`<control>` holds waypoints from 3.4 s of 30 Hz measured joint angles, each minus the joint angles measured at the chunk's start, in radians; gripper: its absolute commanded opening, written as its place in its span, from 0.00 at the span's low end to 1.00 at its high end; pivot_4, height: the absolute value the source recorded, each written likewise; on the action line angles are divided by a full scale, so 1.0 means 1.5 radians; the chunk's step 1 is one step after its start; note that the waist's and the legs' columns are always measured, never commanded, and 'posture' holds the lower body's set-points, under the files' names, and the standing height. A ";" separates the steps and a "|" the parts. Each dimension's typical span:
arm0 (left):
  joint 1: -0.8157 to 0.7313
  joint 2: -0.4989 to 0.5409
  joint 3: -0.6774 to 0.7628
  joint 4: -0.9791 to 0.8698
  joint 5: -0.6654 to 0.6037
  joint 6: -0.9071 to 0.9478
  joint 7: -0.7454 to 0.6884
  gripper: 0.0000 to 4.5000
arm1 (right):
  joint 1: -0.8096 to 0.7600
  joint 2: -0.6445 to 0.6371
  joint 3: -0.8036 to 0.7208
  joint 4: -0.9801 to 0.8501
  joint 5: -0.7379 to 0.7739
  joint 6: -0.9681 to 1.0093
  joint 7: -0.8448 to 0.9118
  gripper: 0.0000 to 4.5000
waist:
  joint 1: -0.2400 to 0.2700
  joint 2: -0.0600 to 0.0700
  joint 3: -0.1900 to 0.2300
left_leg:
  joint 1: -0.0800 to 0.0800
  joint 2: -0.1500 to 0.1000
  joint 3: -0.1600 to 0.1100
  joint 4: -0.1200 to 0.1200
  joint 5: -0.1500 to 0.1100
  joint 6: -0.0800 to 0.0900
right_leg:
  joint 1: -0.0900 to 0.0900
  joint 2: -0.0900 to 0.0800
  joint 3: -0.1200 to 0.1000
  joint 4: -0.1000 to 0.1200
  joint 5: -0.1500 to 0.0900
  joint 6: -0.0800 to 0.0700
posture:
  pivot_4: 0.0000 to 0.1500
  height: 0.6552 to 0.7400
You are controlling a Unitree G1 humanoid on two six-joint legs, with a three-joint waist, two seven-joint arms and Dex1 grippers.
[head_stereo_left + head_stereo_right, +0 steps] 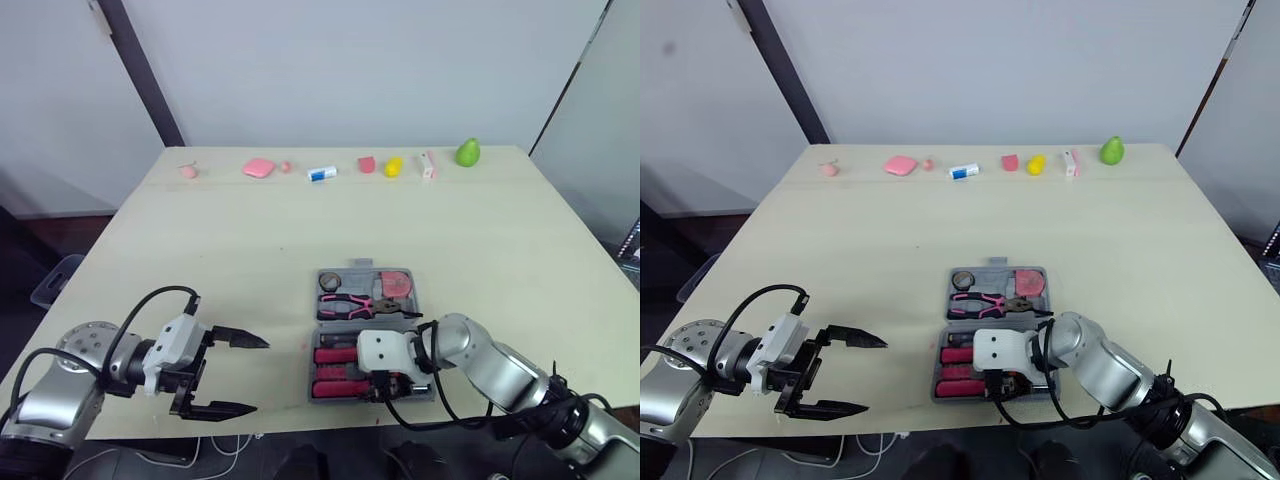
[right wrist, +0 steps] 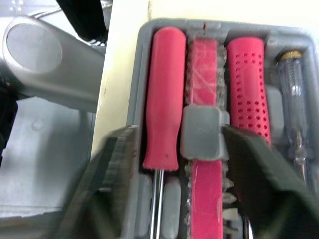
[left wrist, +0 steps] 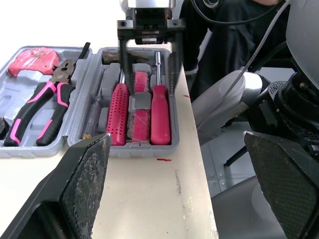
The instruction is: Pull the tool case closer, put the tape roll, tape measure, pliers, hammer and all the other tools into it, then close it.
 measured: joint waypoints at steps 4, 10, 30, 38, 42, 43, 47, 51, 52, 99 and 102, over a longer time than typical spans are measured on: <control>0.000 -0.002 0.000 0.000 0.000 0.002 0.000 1.00 | 0.012 -0.006 -0.032 -0.011 0.027 0.000 0.009 0.61 | 0.001 0.000 0.000 | 0.000 0.000 0.000 0.000 0.000 0.000 | 0.000 0.000 0.000 0.000 0.000 0.000 | 1.00 1.00; -0.008 -0.003 0.000 0.002 0.000 0.002 0.000 1.00 | 0.064 -0.001 -0.099 -0.005 0.083 -0.091 0.018 0.31 | 0.000 0.000 0.000 | 0.000 0.000 0.000 0.000 0.000 0.000 | 0.000 0.000 0.000 0.000 0.000 0.000 | 1.00 1.00; -0.024 -0.010 0.000 0.016 0.001 0.007 -0.001 1.00 | 0.113 0.001 -0.104 0.139 0.056 -0.267 0.027 0.04 | 0.001 0.000 0.000 | 0.001 0.000 0.000 0.000 0.000 0.000 | 0.001 0.000 0.000 0.000 0.000 0.000 | 1.00 1.00; -0.014 -0.035 0.039 0.018 -0.014 0.069 0.044 1.00 | 0.188 0.039 -0.272 0.080 0.193 -0.269 -0.015 0.04 | 0.003 0.000 0.000 | 0.000 0.000 -0.001 0.000 0.000 0.000 | 0.001 0.000 0.000 0.000 0.001 0.002 | 1.00 1.00; -0.016 -0.070 0.074 0.042 -0.008 0.086 0.112 1.00 | 0.243 0.030 -0.384 0.077 0.225 -0.282 -0.067 0.04 | 0.002 0.000 0.000 | 0.000 0.000 -0.001 0.000 0.000 0.000 | 0.001 0.000 0.000 0.000 0.001 0.002 | 1.00 1.00; -0.014 -0.075 0.080 0.048 -0.008 0.087 0.123 1.00 | 0.255 0.028 -0.401 0.079 0.228 -0.285 -0.074 0.04 | 0.002 0.000 0.000 | 0.000 -0.001 -0.001 0.000 0.000 0.000 | 0.001 0.000 0.000 0.000 0.001 0.002 | 1.00 1.00; 0.022 -0.106 0.120 0.089 0.002 0.087 0.175 1.00 | 0.329 0.001 -0.525 0.105 0.267 -0.299 -0.091 0.09 | 0.000 0.000 0.000 | 0.000 -0.001 0.000 0.000 0.000 0.000 | 0.001 0.000 0.000 0.000 0.001 0.002 | 1.00 1.00; 0.048 -0.125 0.153 0.135 0.012 0.070 0.195 1.00 | 0.381 -0.010 -0.595 0.142 0.273 -0.339 -0.099 0.42 | 0.000 0.000 0.000 | 0.001 0.000 0.000 0.000 0.000 0.000 | 0.001 0.000 0.000 0.000 0.001 0.002 | 1.00 1.00; 0.053 -0.127 0.168 0.155 0.012 0.066 0.201 1.00 | 0.402 -0.015 -0.622 0.158 0.285 -0.346 -0.090 0.53 | 0.000 0.000 0.000 | 0.001 0.000 0.000 0.000 0.000 0.000 | 0.001 0.000 0.000 0.000 0.001 0.002 | 1.00 1.00; -0.336 -0.230 -0.104 0.519 0.275 0.009 0.140 0.00 | 0.033 0.000 -0.324 0.500 0.073 -0.365 0.027 0.00 | 0.000 0.000 0.000 | 0.001 -0.002 -0.001 0.000 0.000 0.000 | 0.002 0.000 0.000 0.000 0.002 0.003 | 1.00 1.00; -0.346 -0.237 -0.106 0.532 0.282 0.000 0.138 0.00 | 0.032 0.008 -0.323 0.504 0.070 -0.375 0.028 0.00 | 0.000 0.000 0.000 | 0.001 -0.002 -0.002 0.000 0.000 0.000 | 0.002 0.000 0.000 0.001 0.002 0.003 | 1.00 1.00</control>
